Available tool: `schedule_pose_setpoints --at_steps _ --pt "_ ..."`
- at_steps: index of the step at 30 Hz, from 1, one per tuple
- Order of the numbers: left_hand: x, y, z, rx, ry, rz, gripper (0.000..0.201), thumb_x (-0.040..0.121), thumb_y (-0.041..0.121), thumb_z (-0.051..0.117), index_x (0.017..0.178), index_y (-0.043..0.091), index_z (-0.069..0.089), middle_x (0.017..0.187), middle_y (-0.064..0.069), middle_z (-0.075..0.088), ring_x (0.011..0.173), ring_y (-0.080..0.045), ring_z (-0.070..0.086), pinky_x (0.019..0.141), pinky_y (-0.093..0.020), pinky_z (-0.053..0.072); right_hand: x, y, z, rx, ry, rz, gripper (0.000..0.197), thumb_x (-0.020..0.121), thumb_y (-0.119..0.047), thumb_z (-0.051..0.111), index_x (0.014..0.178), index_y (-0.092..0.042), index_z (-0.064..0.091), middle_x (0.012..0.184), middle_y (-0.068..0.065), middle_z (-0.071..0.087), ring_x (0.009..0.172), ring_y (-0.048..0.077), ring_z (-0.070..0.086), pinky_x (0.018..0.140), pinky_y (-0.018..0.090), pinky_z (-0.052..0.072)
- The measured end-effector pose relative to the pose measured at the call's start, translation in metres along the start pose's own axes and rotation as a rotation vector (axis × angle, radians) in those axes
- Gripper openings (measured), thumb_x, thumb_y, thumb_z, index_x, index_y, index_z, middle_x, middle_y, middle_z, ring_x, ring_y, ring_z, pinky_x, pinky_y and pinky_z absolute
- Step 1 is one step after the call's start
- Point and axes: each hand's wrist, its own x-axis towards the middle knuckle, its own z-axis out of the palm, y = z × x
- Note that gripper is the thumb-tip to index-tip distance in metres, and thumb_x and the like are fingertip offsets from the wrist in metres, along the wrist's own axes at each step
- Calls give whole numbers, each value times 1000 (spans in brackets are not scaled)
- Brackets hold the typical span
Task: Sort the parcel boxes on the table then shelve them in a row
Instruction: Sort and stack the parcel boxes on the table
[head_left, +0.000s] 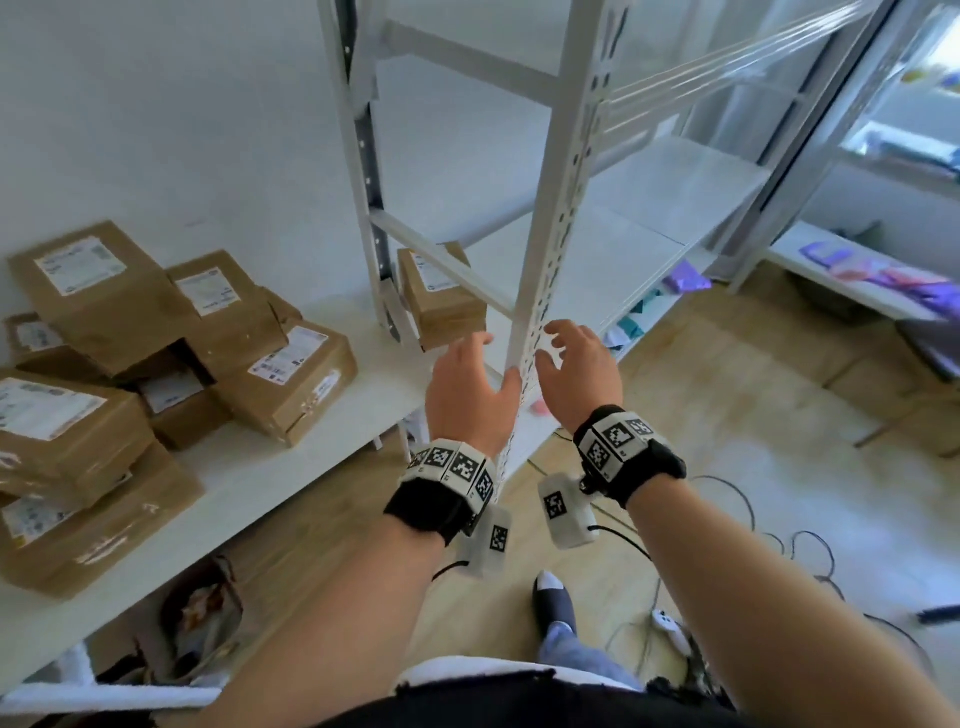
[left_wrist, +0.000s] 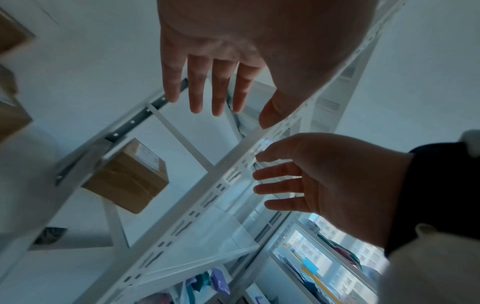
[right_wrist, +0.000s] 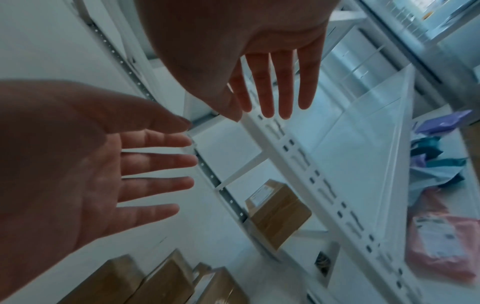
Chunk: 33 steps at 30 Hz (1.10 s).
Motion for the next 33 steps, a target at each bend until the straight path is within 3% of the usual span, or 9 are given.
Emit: schedule_pose_setpoints --at_steps 3,11,18,24,29,33 --pt "3 17 19 42 -47 72 47 92 33 62 135 17 50 134 0 56 124 -20 49 101 -34 41 10 22 -19 -30 34 33 35 95 -25 56 129 -19 57 121 2 61 104 21 60 86 36 52" --pt "35 57 81 170 -141 258 50 94 33 59 137 13 46 137 -4 52 125 -23 47 101 -35 41 52 80 -46 -151 40 53 39 96 -25 54 134 -18 53 130 5 57 119 24 53 91 37 47" --pt "100 75 158 314 -168 243 55 92 33 61 140 10 46 141 -9 49 127 -28 46 104 -38 38 136 138 -38 -183 -30 -9 39 95 -24 55 133 -17 53 126 7 59 116 27 54 91 40 49" --pt "180 83 218 511 -100 22 59 91 38 59 140 10 41 141 -9 47 128 -29 42 106 -39 36 236 178 -20 -181 -177 -169 38 94 -24 54 132 -16 53 122 8 60 111 28 55 91 42 48" --pt "233 68 242 645 -55 -307 61 90 43 55 139 10 38 141 -10 47 128 -30 42 106 -42 36 304 181 8 -166 -350 -371 40 92 -23 56 131 -14 54 120 9 60 108 31 55 87 40 48" --pt "258 48 237 616 20 -627 61 93 41 53 142 9 33 143 -13 44 130 -32 41 107 -45 36 339 170 37 -160 -467 -540 39 91 -20 55 130 -12 54 120 9 60 107 31 55 86 41 47"
